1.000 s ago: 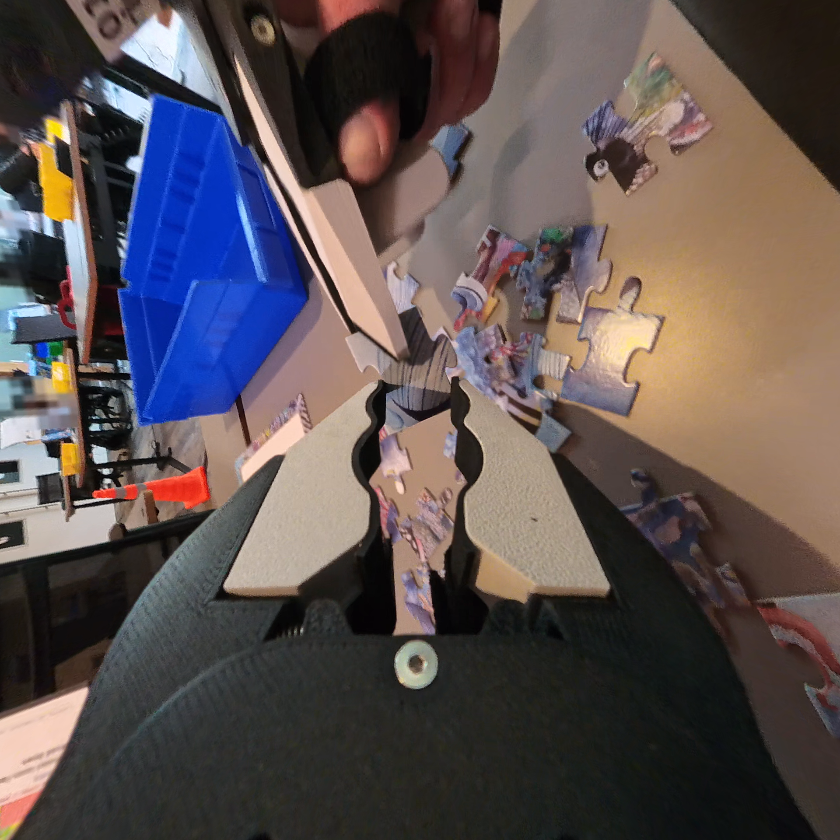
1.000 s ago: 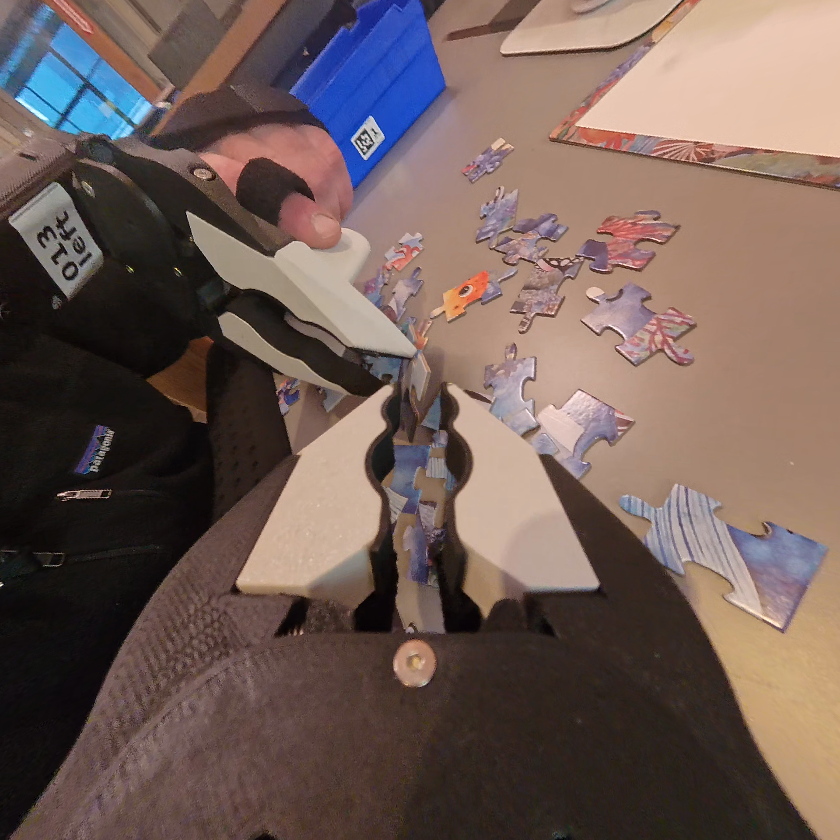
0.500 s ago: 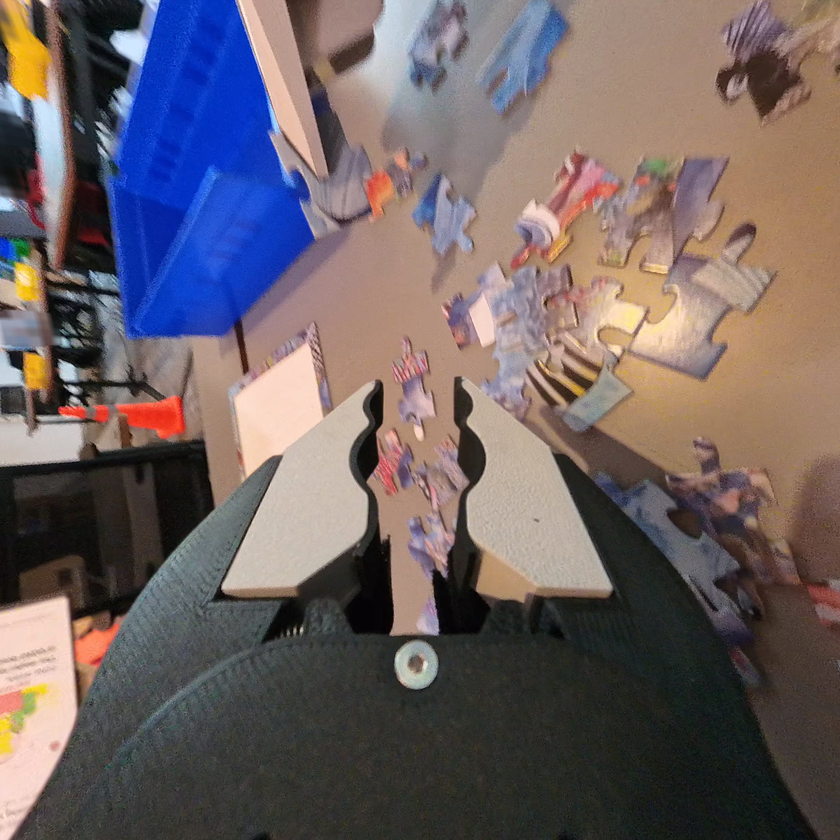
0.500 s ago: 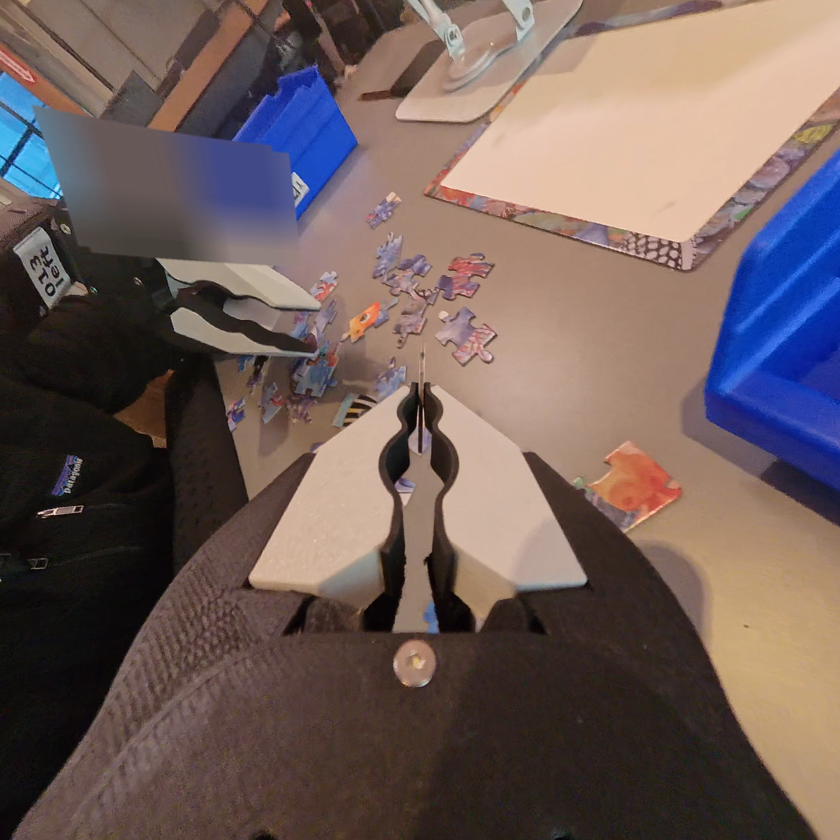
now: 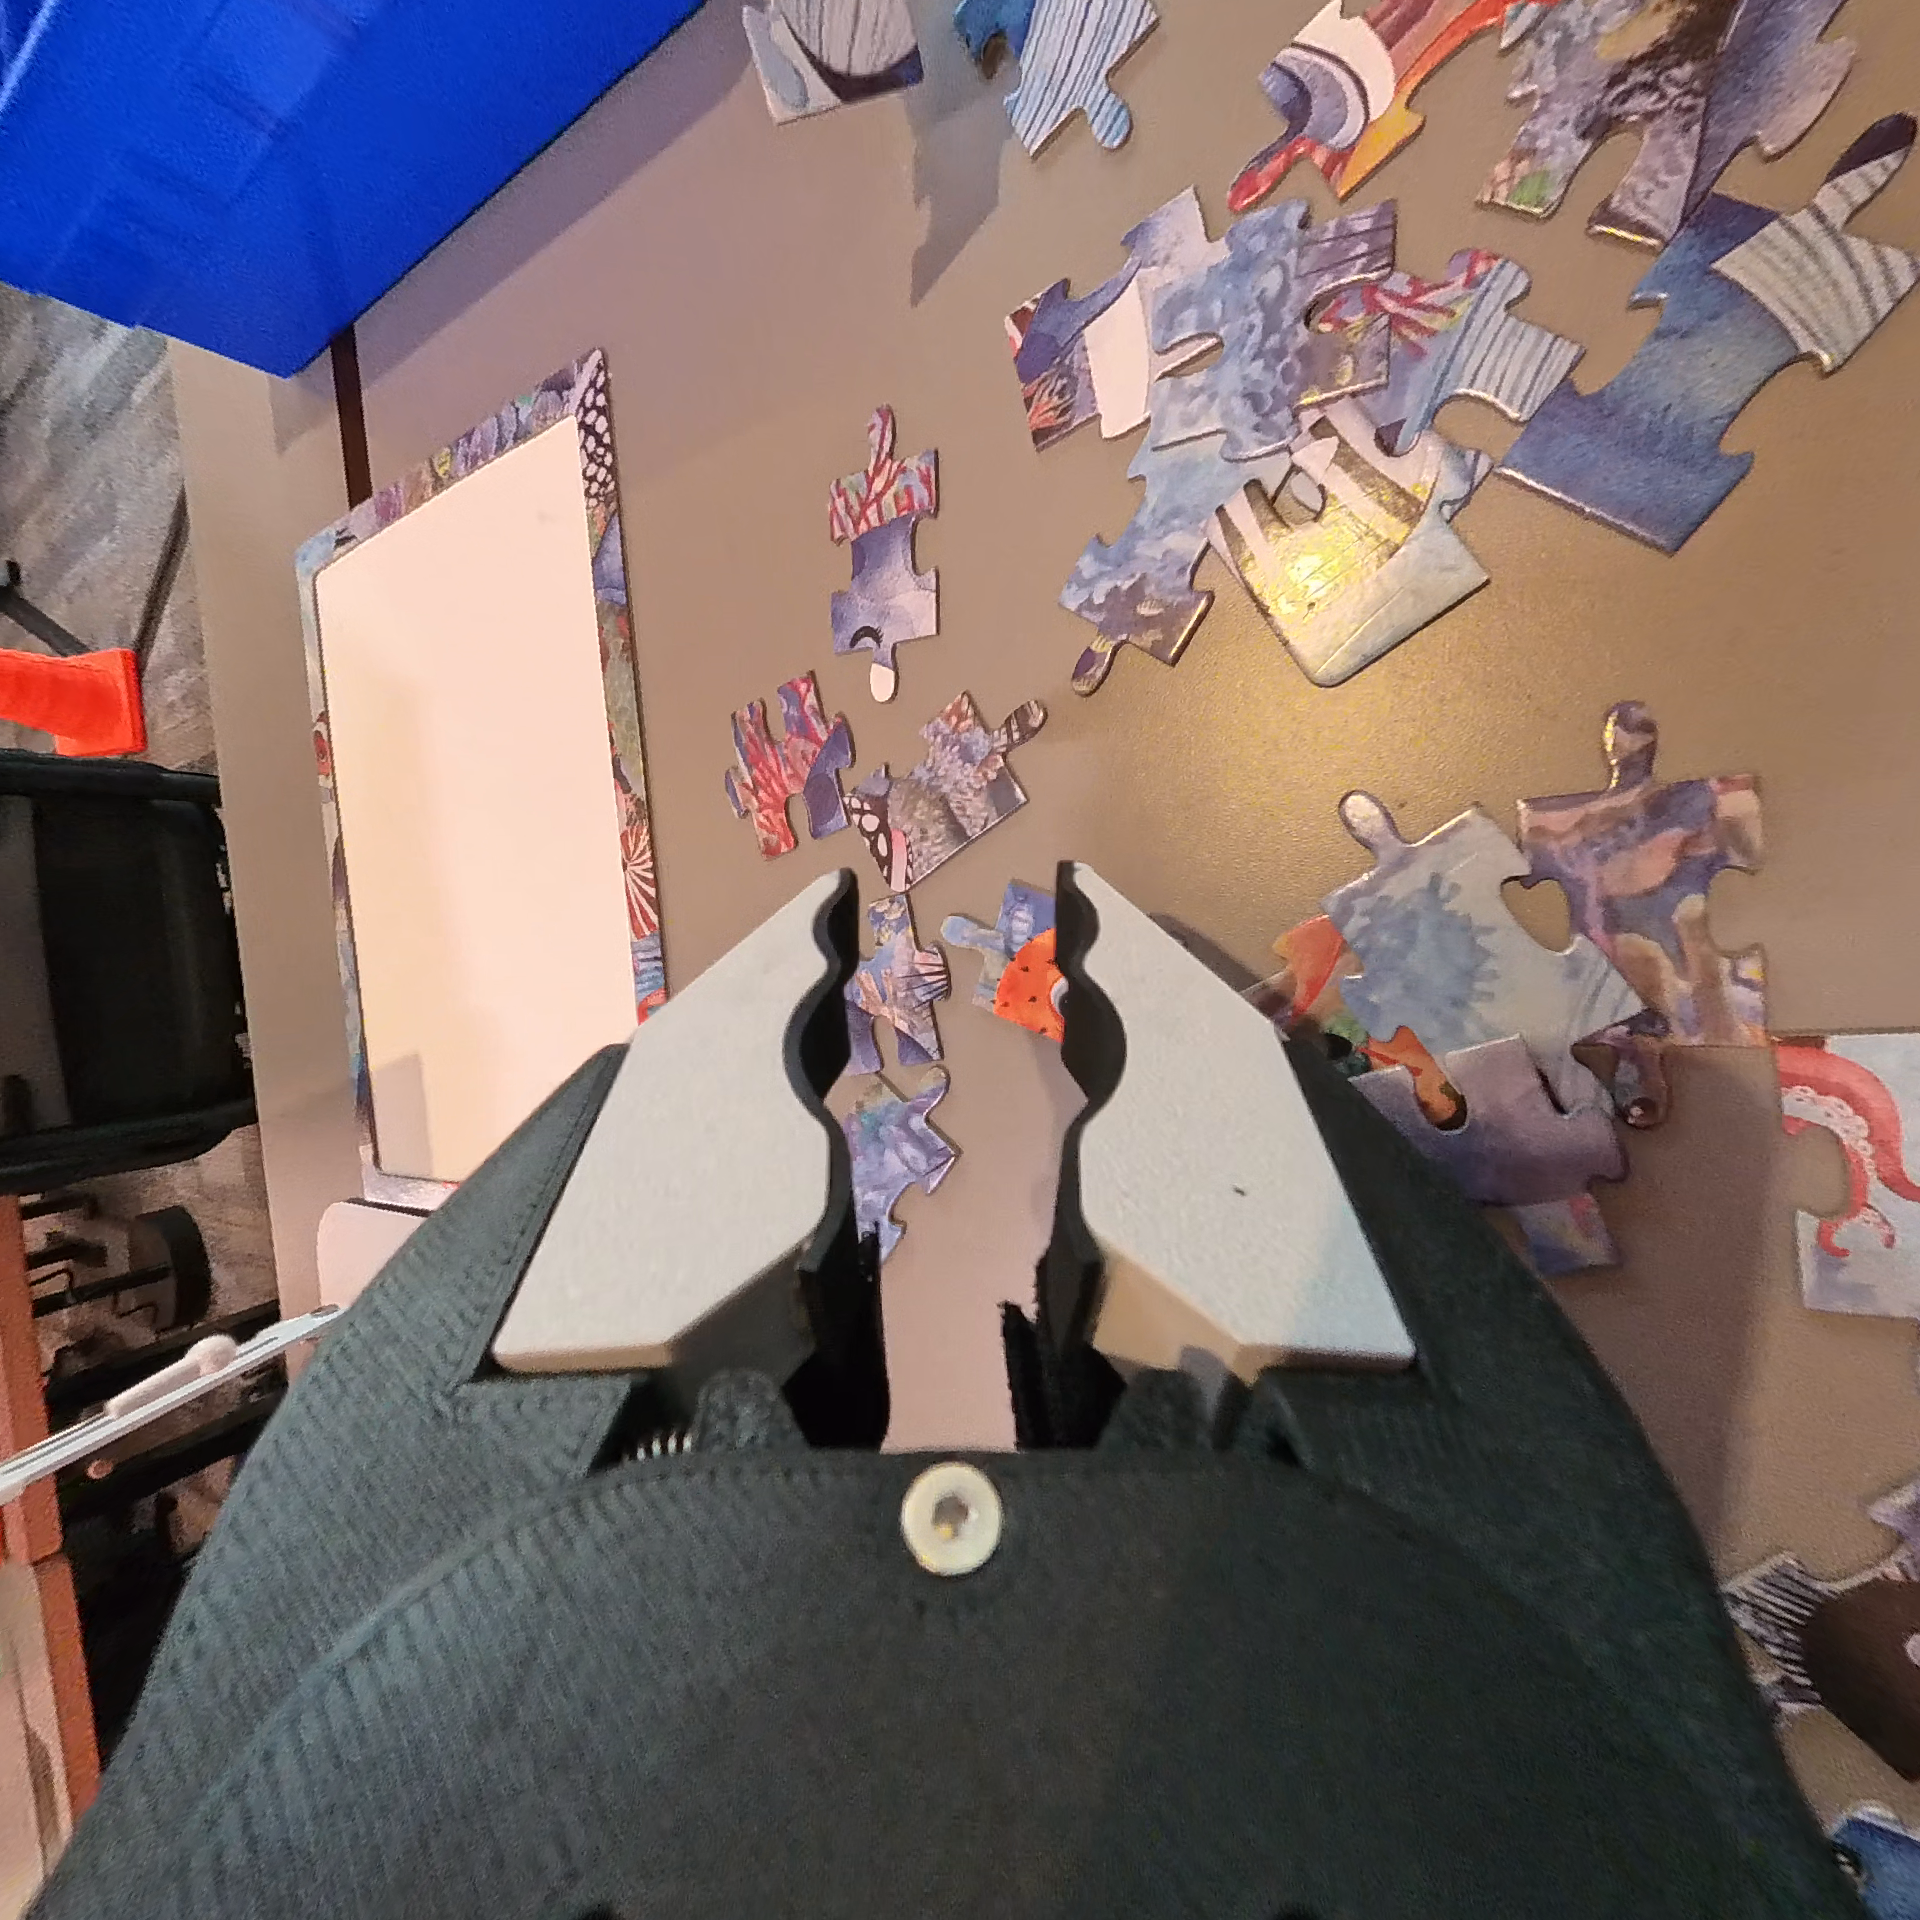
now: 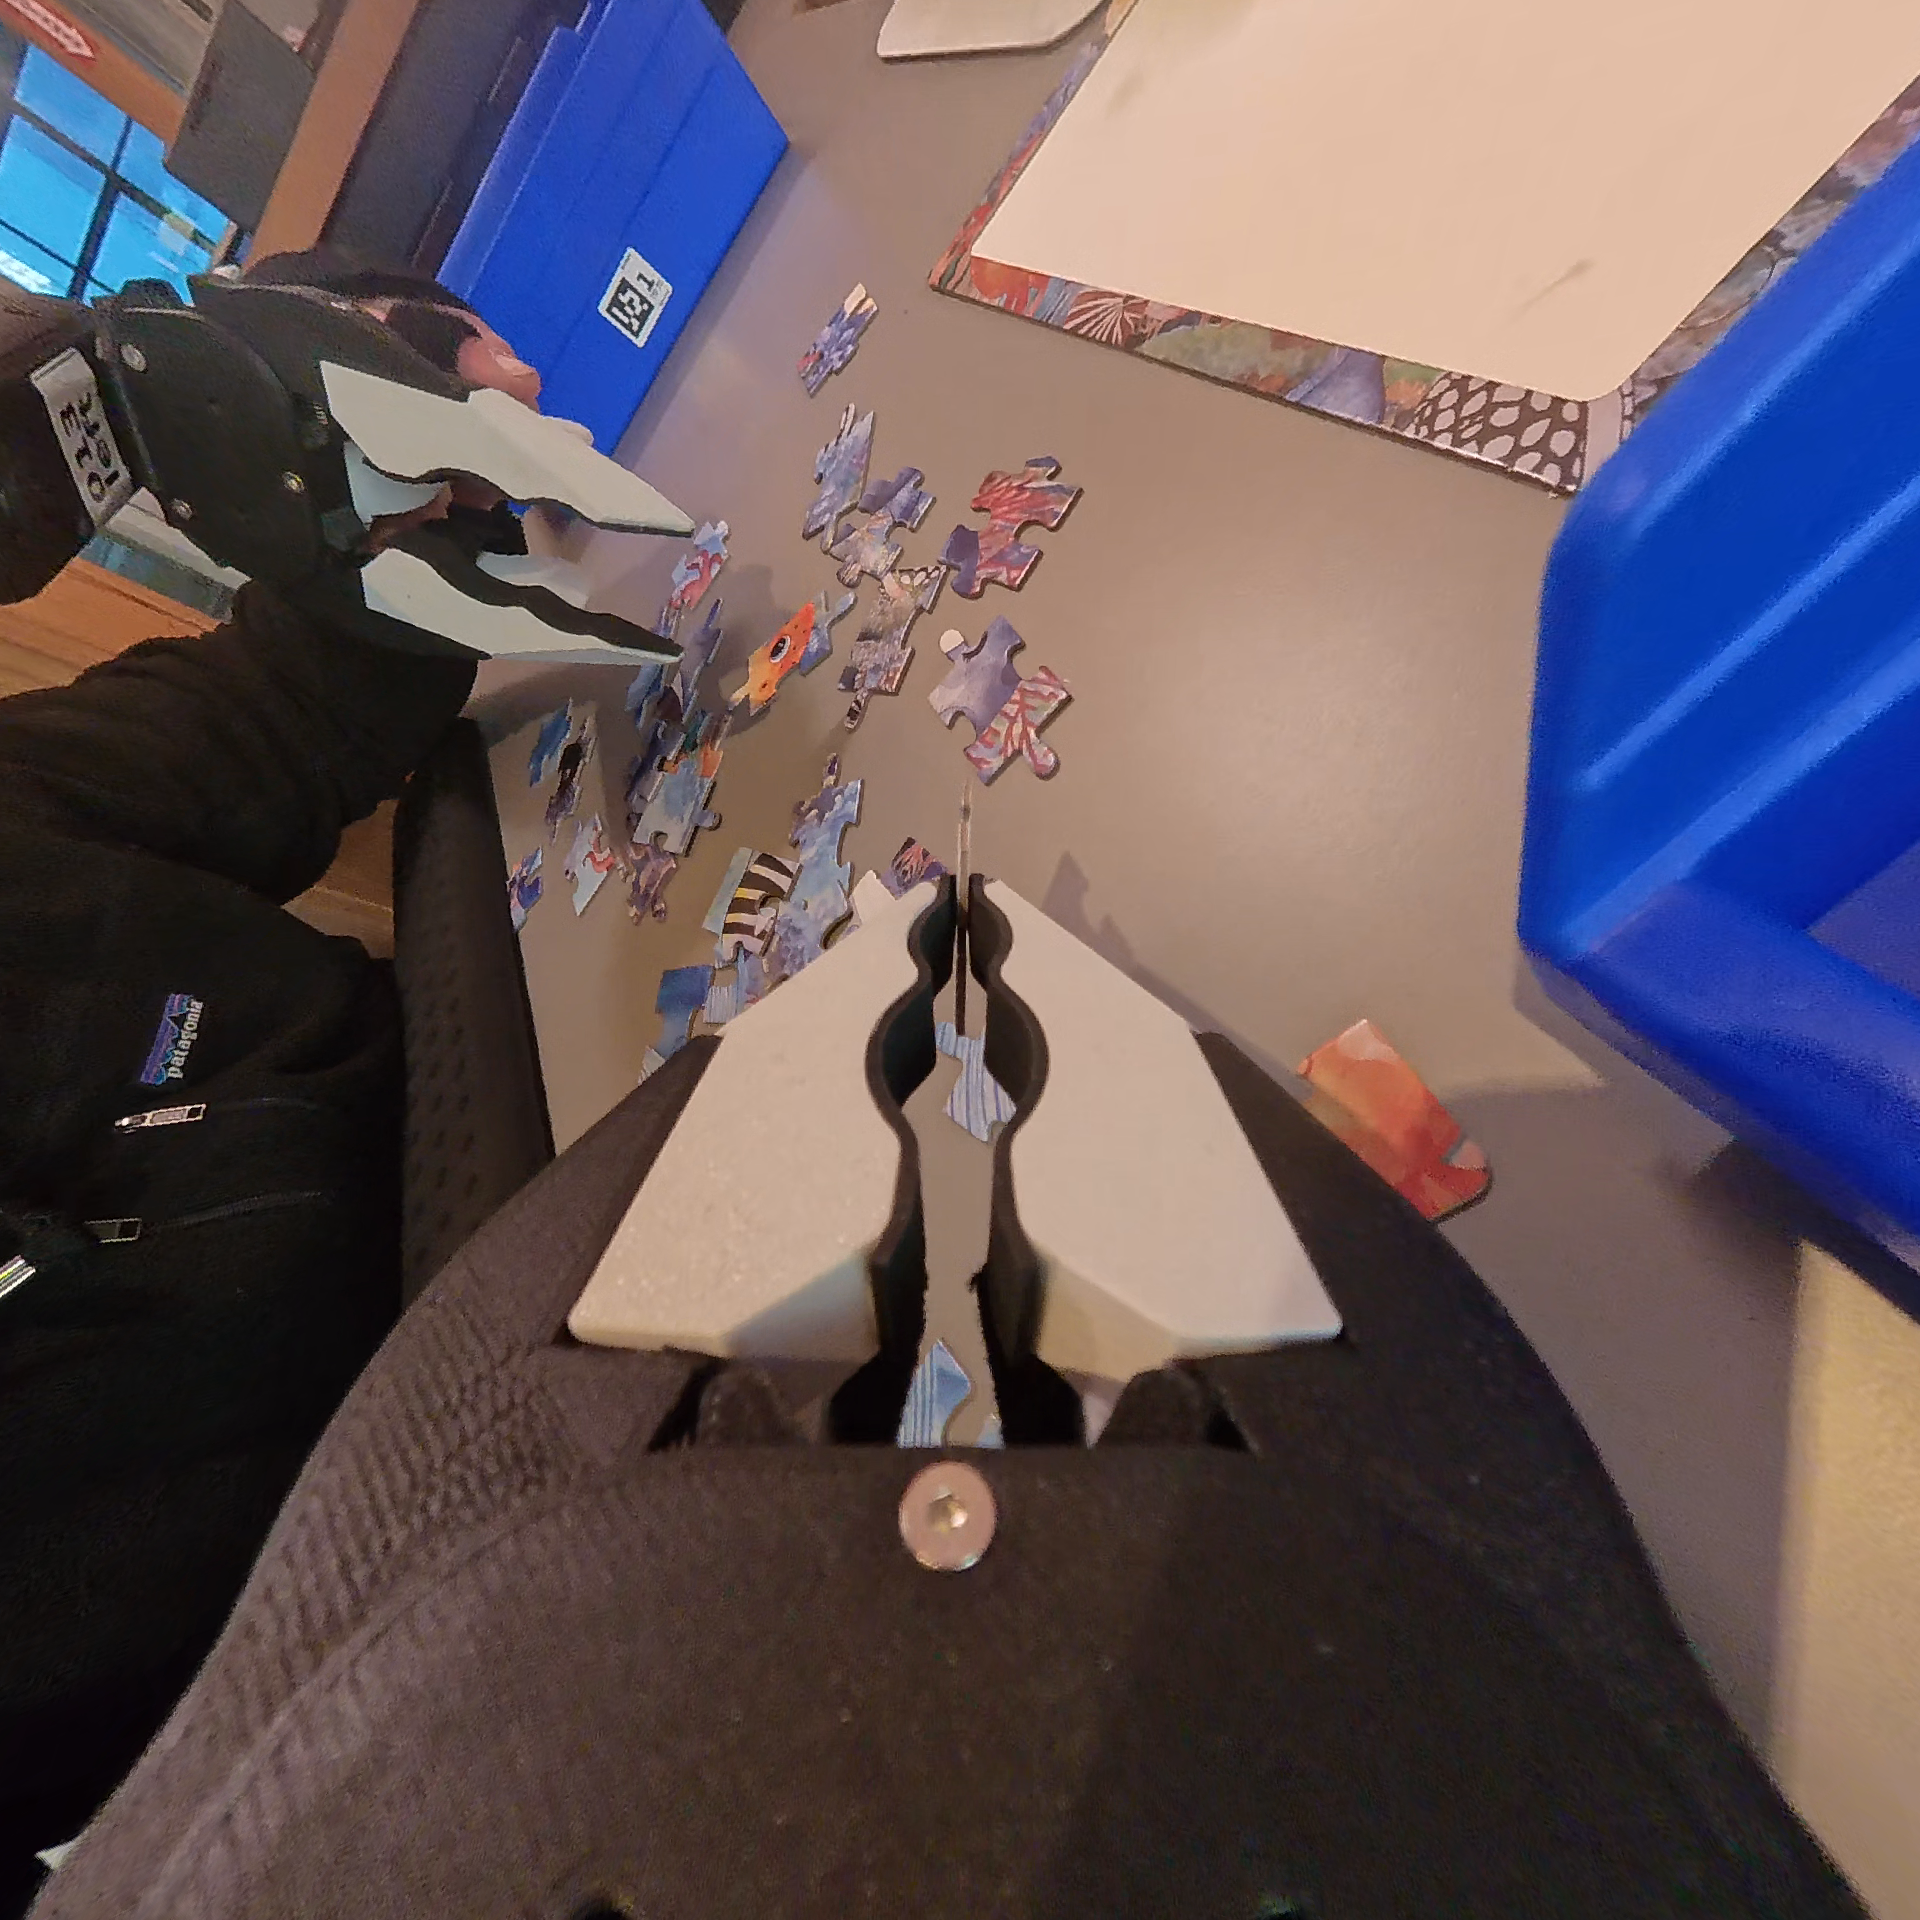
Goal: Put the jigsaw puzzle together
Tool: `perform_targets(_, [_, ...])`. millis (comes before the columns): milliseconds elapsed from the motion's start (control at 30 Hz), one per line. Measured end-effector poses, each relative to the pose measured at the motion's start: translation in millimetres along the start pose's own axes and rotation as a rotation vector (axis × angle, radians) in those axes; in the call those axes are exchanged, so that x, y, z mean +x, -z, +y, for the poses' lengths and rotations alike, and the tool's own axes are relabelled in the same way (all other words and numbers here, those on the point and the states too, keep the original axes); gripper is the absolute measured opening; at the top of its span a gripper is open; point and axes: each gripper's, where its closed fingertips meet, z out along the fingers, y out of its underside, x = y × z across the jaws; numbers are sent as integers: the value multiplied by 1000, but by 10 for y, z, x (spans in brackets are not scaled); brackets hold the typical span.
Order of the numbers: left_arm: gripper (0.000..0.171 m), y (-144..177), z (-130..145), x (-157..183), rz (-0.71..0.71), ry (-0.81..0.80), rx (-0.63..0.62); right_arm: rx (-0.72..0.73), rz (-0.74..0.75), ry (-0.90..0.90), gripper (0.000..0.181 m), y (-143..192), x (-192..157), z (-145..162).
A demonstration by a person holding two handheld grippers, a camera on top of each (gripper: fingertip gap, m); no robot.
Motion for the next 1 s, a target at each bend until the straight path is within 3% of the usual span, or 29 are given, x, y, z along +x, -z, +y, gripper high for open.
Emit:
perform_targets(600, [40,64,247,-88,5,64,-70,-47,-1,5,0,-73,55,98])
perform_targets(800, [49,396,729,-172,25,187,-185,-36,-10,20,0,-52,25,102])
perform_targets(1000, [55,642,1383,34,98,358,-314,-30,-12,35,0,-41,-10,92])
